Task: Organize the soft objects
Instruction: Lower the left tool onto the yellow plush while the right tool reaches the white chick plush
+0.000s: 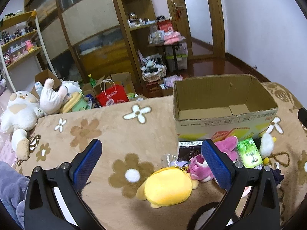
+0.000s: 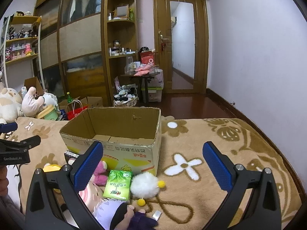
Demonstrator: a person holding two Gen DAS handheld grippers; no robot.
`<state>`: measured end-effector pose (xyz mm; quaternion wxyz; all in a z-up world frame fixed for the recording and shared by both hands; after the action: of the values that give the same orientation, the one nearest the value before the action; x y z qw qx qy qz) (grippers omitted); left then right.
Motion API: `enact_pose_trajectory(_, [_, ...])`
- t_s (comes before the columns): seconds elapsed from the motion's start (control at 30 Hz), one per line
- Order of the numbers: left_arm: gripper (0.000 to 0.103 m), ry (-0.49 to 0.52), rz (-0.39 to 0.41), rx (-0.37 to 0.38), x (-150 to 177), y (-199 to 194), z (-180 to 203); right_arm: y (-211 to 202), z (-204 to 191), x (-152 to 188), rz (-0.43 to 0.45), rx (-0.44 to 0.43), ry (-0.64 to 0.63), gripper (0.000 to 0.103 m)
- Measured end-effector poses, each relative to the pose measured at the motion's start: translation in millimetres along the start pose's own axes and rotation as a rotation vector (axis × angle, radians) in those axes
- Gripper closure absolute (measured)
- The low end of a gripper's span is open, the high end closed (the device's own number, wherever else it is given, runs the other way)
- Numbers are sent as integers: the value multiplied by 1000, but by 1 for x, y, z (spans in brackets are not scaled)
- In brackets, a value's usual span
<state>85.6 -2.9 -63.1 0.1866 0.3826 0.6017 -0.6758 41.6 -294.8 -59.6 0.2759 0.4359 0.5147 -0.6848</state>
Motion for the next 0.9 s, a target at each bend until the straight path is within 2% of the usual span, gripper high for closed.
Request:
enact_pose_trajectory(0.27, [1,-16,-75,-17,2,32,1,24,-6,7,-71,7,-20,0])
enact_pose_trajectory(0.67, [1,-106,-298,18,31,79,-12,64,-5,33,-211,39,-48,0])
enact_pose_trajectory(0.9, [1,-153,-422,46,52,94,-16,84,2,50,-293,46,-24,0])
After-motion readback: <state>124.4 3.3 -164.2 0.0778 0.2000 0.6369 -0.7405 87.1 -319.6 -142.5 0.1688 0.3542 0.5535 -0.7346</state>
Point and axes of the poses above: each gripper's, at about its wrist camera, not at the fingertips, and y roughly the way its jaws point, z to its right, x to its underside, the point moved 6 cm from there along y, roughly the way its jaws point, and after that the axes turned 15 degrees about x, right-handed, at the moved point
